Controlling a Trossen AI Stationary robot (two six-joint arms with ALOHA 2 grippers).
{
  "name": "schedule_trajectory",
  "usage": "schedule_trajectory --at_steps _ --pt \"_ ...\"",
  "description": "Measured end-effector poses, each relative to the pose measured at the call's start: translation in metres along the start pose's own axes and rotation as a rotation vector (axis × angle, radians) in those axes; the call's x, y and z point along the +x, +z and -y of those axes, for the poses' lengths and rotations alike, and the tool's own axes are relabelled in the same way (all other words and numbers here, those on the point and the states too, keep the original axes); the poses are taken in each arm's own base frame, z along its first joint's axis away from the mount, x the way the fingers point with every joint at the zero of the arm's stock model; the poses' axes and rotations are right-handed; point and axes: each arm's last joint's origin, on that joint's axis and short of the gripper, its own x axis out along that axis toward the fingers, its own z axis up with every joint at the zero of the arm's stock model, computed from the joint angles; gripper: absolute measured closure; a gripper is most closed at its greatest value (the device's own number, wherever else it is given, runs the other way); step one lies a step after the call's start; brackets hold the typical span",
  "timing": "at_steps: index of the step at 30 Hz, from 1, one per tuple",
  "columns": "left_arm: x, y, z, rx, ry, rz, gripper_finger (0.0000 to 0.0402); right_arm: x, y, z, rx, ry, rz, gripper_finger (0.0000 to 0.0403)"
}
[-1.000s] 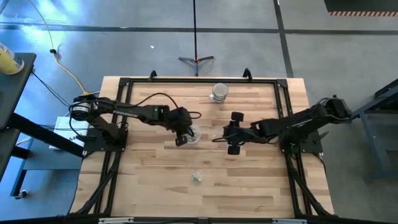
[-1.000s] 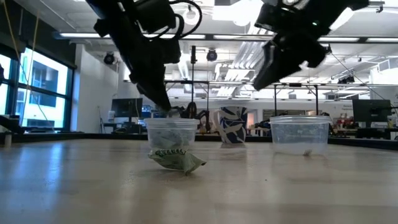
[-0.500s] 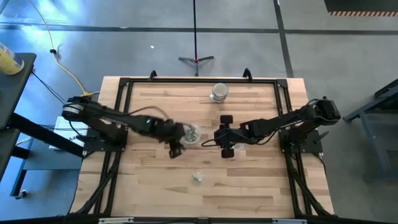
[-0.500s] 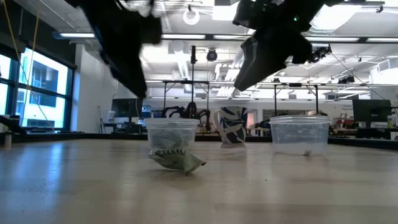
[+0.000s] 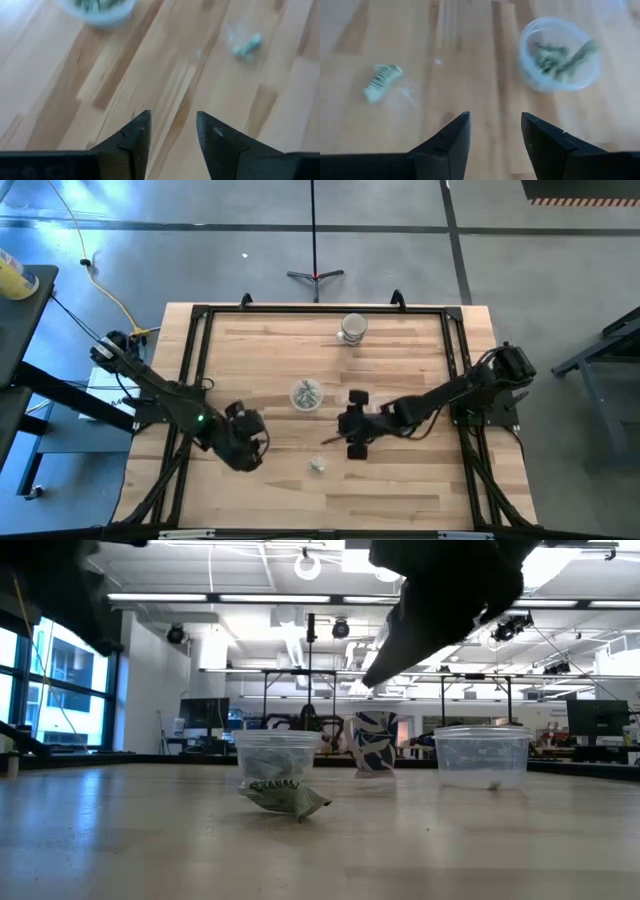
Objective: Pick and place Stevia / Truvia into bins
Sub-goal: Put the green stevia packet into the left transparent container
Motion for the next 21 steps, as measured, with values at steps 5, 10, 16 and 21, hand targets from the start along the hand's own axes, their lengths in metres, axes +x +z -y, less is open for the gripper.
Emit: schedule_trajectory --at_steps 5,10,16,21 --pt "-0.008 -0.018 0.001 0.089 0.040 -0.048 0.0214 0.015 0.014 -0.039 0.148 0.032 0.014 0.0234" --pt "-0.014 -0.030 0.003 0.157 0.042 -0.069 0.0214 0.037 0.027 -0.069 0.163 0.007 -0.015 0.0234" --pt "-0.019 -0.039 0.005 0.230 0.035 -0.077 0.0214 0.054 0.034 -0.100 0.214 -0.040 -0.048 0.0233" --pt "-0.024 -0.048 0.008 0.275 0.023 -0.084 0.0214 0.061 0.037 -0.118 0.253 -0.036 -0.088 0.0233"
